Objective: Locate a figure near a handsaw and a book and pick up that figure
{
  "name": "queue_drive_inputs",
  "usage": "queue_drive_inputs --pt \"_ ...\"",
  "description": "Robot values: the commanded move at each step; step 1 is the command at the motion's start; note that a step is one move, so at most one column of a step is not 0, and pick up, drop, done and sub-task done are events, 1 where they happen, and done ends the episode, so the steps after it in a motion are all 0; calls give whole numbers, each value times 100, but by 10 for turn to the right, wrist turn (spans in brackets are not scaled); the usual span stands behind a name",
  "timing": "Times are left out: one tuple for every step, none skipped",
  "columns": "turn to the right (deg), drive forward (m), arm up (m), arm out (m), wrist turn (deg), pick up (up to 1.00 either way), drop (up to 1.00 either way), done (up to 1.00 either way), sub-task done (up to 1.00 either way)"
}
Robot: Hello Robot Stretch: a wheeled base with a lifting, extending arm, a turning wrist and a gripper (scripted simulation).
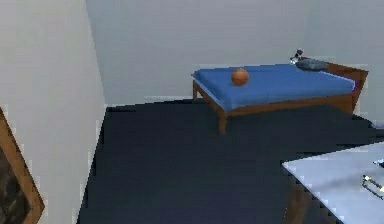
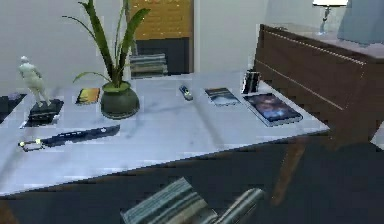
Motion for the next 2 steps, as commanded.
queue_drive_inputs --pt "0 20 0 0 0 0 0 0 0" --pt "450 0 0 0 0 0 0 0 0"
